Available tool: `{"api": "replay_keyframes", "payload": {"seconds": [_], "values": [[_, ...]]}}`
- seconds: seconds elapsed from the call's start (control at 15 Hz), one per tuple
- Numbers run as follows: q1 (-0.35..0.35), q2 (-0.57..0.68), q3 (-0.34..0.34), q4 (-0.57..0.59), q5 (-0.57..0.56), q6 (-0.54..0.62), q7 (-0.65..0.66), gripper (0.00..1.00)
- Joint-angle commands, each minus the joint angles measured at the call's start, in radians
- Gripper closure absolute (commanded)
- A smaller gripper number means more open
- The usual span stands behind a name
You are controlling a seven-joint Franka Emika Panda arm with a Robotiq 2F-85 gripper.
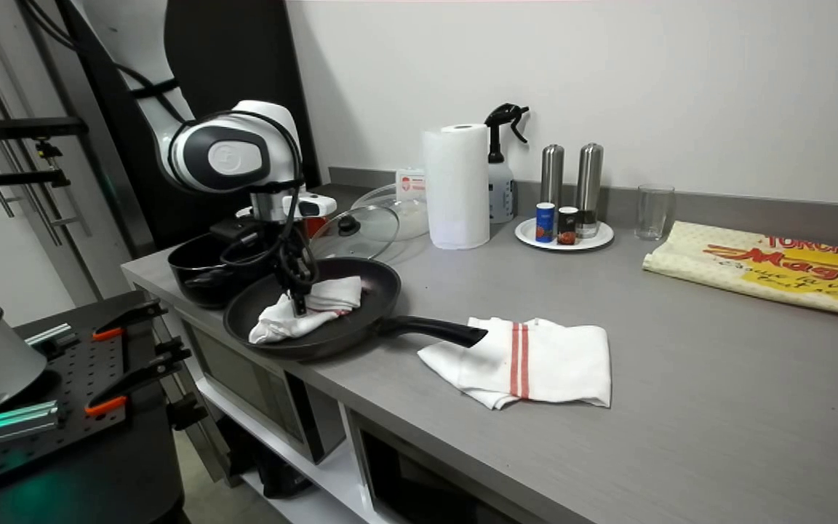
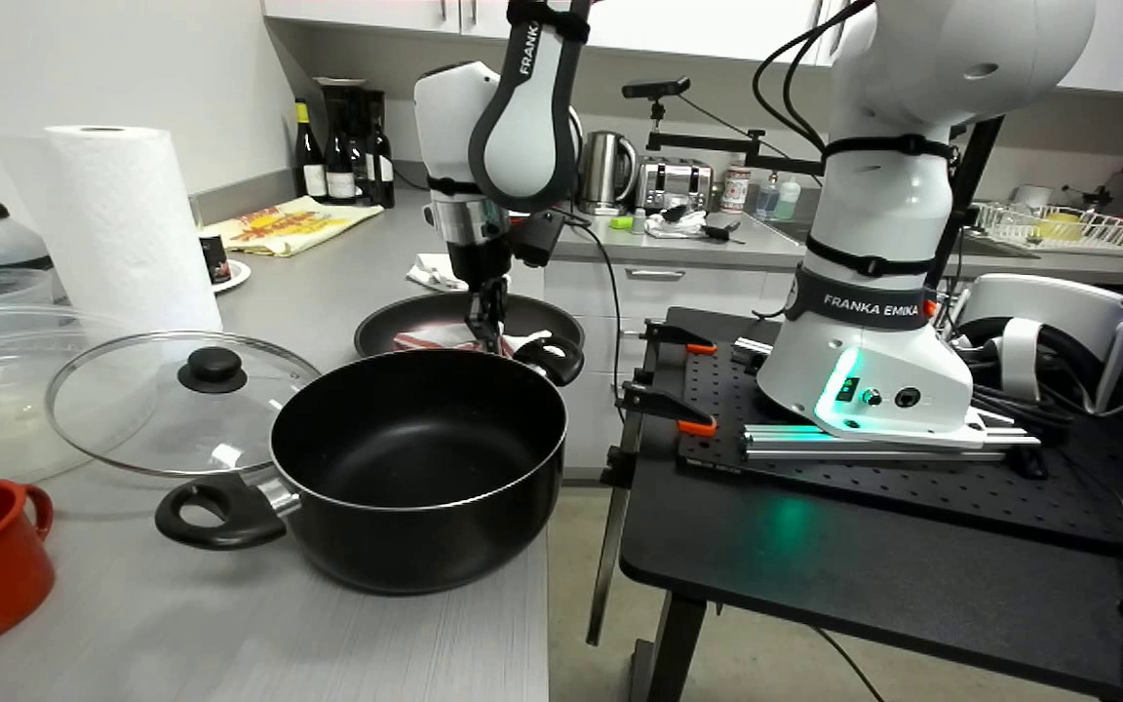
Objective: Use the towel to clean the pan
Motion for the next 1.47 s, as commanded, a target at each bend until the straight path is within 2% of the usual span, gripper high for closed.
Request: {"api": "replay_keyframes", "payload": {"seconds": [0.0,0.53,1.07,1.4], "values": [[0.002,0.008,0.017,0.026,0.003,-0.012,0.021,0.97],[-0.024,0.024,0.090,0.044,0.038,-0.014,-0.017,0.97],[-0.106,0.010,0.241,0.019,0.131,-0.028,-0.146,0.97],[-0.184,-0.004,0.290,-0.012,0.199,-0.040,-0.237,0.97]]}}
